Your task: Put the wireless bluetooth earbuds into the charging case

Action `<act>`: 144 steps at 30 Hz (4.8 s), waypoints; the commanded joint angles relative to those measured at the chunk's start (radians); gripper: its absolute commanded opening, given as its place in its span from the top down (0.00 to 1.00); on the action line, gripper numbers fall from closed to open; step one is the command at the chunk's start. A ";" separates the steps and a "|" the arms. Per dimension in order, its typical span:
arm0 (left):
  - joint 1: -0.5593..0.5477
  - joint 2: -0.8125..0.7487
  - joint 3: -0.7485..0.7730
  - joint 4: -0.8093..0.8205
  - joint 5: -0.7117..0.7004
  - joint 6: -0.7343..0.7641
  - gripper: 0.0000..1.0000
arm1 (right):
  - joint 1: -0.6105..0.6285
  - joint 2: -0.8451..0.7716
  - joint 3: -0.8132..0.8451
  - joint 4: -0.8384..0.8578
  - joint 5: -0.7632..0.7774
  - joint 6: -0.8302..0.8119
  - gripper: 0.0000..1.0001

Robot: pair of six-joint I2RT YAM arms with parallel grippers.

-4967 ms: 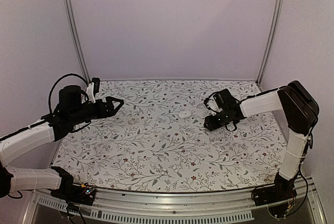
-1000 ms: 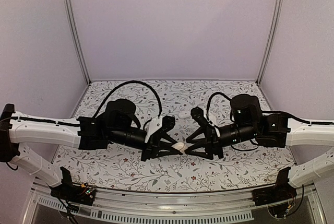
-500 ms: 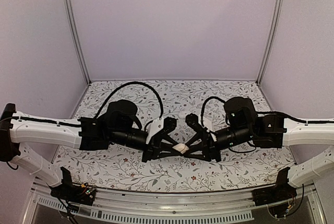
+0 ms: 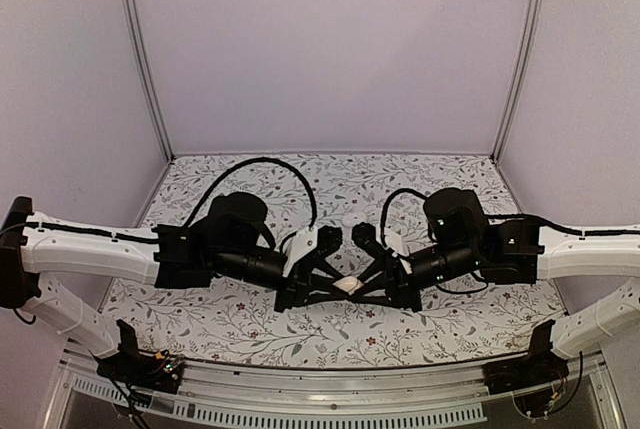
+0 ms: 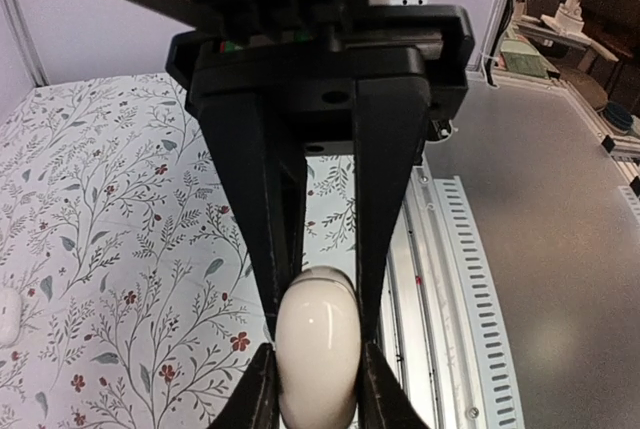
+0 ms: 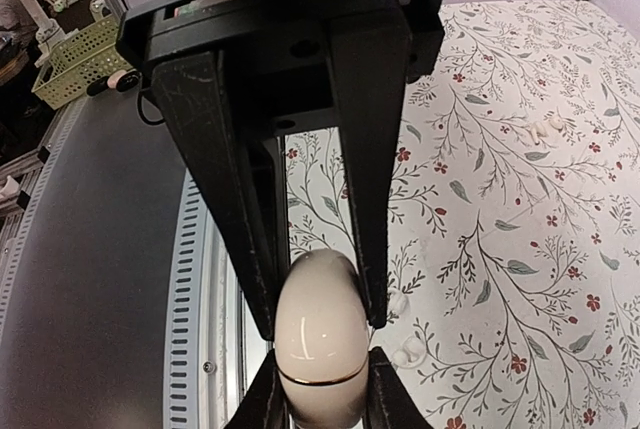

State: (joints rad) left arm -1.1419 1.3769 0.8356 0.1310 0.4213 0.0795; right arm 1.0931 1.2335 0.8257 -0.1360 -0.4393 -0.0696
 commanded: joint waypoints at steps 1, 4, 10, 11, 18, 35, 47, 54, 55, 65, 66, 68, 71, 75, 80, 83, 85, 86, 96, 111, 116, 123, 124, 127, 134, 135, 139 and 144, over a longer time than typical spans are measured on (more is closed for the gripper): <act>-0.022 0.008 0.033 0.008 -0.002 0.006 1.00 | 0.007 0.005 0.035 -0.016 0.002 -0.008 0.85; -0.021 0.003 0.027 0.002 -0.019 -0.001 0.86 | 0.007 -0.003 0.035 -0.022 0.001 -0.015 0.94; -0.013 -0.044 -0.027 0.031 -0.110 -0.018 0.53 | 0.007 -0.055 -0.007 0.033 0.009 -0.003 1.00; -0.013 -0.054 -0.035 0.038 -0.118 -0.016 0.48 | 0.007 -0.065 -0.015 0.039 0.012 -0.003 1.00; -0.013 -0.121 -0.094 0.136 -0.139 -0.036 0.00 | 0.007 -0.090 -0.027 0.039 0.028 -0.027 1.00; -0.018 -0.057 -0.026 0.151 -0.121 0.002 0.00 | 0.007 -0.122 -0.025 0.020 0.045 -0.086 1.00; 0.033 -0.033 0.027 0.097 -0.215 -0.070 0.00 | 0.007 -0.128 -0.038 0.016 0.020 -0.101 1.00; 0.066 -0.056 0.021 0.085 -0.258 -0.087 0.00 | 0.008 -0.164 -0.066 0.033 0.001 -0.108 1.00; 0.069 -0.062 0.019 0.084 -0.262 -0.098 0.00 | 0.008 -0.163 -0.066 0.031 0.000 -0.111 1.00; 0.100 -0.129 -0.034 0.085 -0.267 -0.111 0.00 | 0.007 -0.192 -0.087 0.057 0.018 -0.104 1.00; 0.102 -0.140 -0.047 0.088 -0.267 -0.116 0.00 | 0.007 -0.196 -0.092 0.062 0.026 -0.104 1.00; 0.115 -0.165 -0.074 0.090 -0.260 -0.132 0.00 | 0.008 -0.213 -0.104 0.076 0.050 -0.096 1.00; 0.133 -0.194 -0.104 0.065 -0.259 -0.181 0.00 | 0.007 -0.250 -0.135 0.111 0.085 -0.076 1.00; 0.165 -0.198 -0.106 -0.074 -0.258 -0.275 0.02 | 0.007 -0.317 -0.207 0.193 0.115 -0.023 1.00; 0.221 -0.234 -0.131 -0.238 -0.353 -0.434 0.08 | 0.007 -0.363 -0.252 0.228 0.146 0.002 1.00; 0.334 -0.272 -0.172 -0.263 -0.328 -0.519 0.16 | 0.007 -0.347 -0.249 0.230 0.146 0.004 1.00; 0.417 -0.288 -0.194 -0.263 -0.317 -0.558 0.25 | 0.007 -0.338 -0.249 0.233 0.142 0.004 1.00; 0.451 -0.286 -0.200 -0.263 -0.313 -0.568 0.28 | 0.007 -0.335 -0.249 0.233 0.142 0.004 1.00; 0.659 0.007 -0.068 -0.367 -0.332 -0.488 0.58 | 0.008 -0.338 -0.252 0.227 0.143 0.004 1.00; 0.658 0.316 0.116 -0.367 -0.367 -0.426 0.75 | 0.007 -0.312 -0.241 0.217 0.144 -0.003 1.00; 0.658 0.356 0.132 -0.380 -0.396 -0.411 0.76 | 0.007 -0.306 -0.237 0.216 0.144 -0.003 1.00; 0.657 0.403 0.156 -0.378 -0.409 -0.397 0.79 | 0.007 -0.289 -0.230 0.213 0.143 -0.003 1.00; 0.656 0.410 0.160 -0.377 -0.408 -0.397 0.79 | 0.007 -0.287 -0.229 0.212 0.143 -0.004 1.00; 0.654 0.431 0.171 -0.376 -0.401 -0.394 0.80 | 0.007 -0.285 -0.227 0.210 0.143 -0.004 1.00; 0.638 0.452 0.183 -0.378 -0.404 -0.389 0.81 | 0.007 -0.280 -0.224 0.207 0.147 -0.004 1.00; 0.638 0.453 0.183 -0.378 -0.406 -0.389 0.81 | 0.007 -0.279 -0.223 0.206 0.148 -0.005 1.00; 0.632 0.461 0.181 -0.378 -0.415 -0.384 0.83 | 0.007 -0.278 -0.221 0.204 0.149 -0.006 1.00; 0.626 0.483 0.192 -0.381 -0.418 -0.377 0.84 | 0.007 -0.278 -0.220 0.202 0.148 -0.006 1.00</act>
State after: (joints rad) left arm -0.5022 1.8275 1.0004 -0.2459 0.0135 -0.3145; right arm 1.0950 0.9516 0.5819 0.0605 -0.3004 -0.0715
